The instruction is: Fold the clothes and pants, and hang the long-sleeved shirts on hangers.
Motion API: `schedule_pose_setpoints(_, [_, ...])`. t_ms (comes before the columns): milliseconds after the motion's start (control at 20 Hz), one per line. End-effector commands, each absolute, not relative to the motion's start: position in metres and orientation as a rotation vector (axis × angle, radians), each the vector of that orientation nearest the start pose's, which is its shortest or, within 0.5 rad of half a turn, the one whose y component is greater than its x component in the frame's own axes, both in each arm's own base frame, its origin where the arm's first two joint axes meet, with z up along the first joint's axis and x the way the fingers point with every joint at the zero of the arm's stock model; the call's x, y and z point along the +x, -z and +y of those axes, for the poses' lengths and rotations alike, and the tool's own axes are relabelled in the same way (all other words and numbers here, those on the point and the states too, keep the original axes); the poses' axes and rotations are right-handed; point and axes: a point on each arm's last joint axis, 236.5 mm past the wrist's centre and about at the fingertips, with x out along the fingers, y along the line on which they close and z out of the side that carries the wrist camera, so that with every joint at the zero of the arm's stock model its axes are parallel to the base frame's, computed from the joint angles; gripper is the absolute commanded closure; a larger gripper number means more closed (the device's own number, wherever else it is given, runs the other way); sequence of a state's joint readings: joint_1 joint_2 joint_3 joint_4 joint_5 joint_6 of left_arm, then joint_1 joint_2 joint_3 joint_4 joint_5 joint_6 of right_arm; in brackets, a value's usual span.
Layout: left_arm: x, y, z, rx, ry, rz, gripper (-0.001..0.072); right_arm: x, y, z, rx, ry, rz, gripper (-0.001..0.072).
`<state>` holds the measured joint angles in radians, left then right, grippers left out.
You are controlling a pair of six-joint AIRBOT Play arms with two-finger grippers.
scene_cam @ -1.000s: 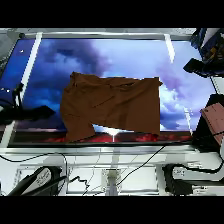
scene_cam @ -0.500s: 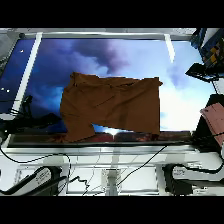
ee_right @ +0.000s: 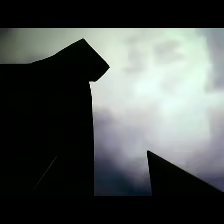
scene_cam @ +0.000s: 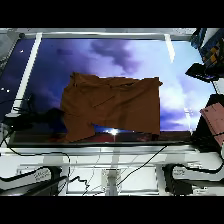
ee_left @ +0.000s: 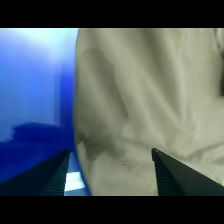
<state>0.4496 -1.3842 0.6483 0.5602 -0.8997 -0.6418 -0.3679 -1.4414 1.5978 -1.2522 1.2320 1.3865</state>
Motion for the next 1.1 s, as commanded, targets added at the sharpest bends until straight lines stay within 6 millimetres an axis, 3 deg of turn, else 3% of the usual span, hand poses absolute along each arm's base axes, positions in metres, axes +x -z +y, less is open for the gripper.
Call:
schedule_pose_setpoints(0, [0.366, 0.106, -0.020, -0.577, 0.367, 1.077, 0.0257, 0.458, -0.109, -0.099, 0.286, 0.014, 1.011, 0.0127])
schedule_pose_setpoints(100, [0.373, 0.106, -0.029, -0.520, 0.406, 1.091, 0.0444, 0.452, -0.105, -0.100, 0.274, 0.018, 1.039, 0.0131])
schedule_pose_setpoints(200, [0.385, 0.097, -0.028, -0.463, 0.432, 1.059, 0.0632, 0.437, -0.095, -0.117, 0.211, 0.071, 1.107, 0.0276])
schedule_pose_setpoints(250, [0.392, 0.090, -0.026, -0.451, 0.433, 1.040, 0.0692, 0.426, -0.089, -0.129, 0.161, 0.109, 1.157, 0.0326])
schedule_pose_setpoints(300, [0.399, 0.084, -0.023, -0.441, 0.432, 1.022, 0.0692, 0.414, -0.082, -0.138, 0.125, 0.134, 1.212, 0.0418])
schedule_pose_setpoints(350, [0.405, 0.076, -0.022, -0.428, 0.436, 1.002, 0.0693, 0.400, -0.074, -0.142, 0.116, 0.142, 1.270, 0.0633])
schedule_pose_setpoints(400, [0.409, 0.070, -0.021, -0.420, 0.441, 0.988, 0.0693, 0.387, -0.066, -0.143, 0.136, 0.137, 1.321, 0.0701])
schedule_pose_setpoints(550, [0.411, 0.058, -0.022, -0.406, 0.451, 0.967, 0.0692, 0.330, -0.029, -0.128, 0.258, 0.048, 1.527, 0.0701])
schedule_pose_setpoints(700, [0.408, 0.057, -0.026, -0.413, 0.472, 0.976, 0.0692, 0.286, -0.003, -0.054, 0.512, -0.238, 1.588, 0.0700])
schedule_pose_setpoints(800, [0.408, 0.057, -0.027, -0.411, 0.475, 0.976, 0.0693, 0.262, 0.013, -0.011, 0.660, -0.331, 1.620, 0.0694])
schedule_pose_setpoints(850, [0.408, 0.057, -0.027, -0.411, 0.475, 0.976, 0.0693, 0.248, 0.021, 0.010, 0.722, -0.373, 1.651, 0.0572])
schedule_pose_setpoints(900, [0.408, 0.057, -0.027, -0.411, 0.475, 0.976, 0.0692, 0.235, 0.030, 0.025, 0.764, -0.401, 1.694, 0.0346])
schedule_pose_setpoints(950, [0.408, 0.057, -0.027, -0.411, 0.475, 0.976, 0.0693, 0.224, 0.041, 0.034, 0.781, -0.398, 1.729, 0.0243])
schedule_pose_setpoints(1050, [0.408, 0.057, -0.027, -0.411, 0.475, 0.976, 0.0692, 0.210, 0.065, 0.046, 0.812, -0.331, 1.778, 0.0246])
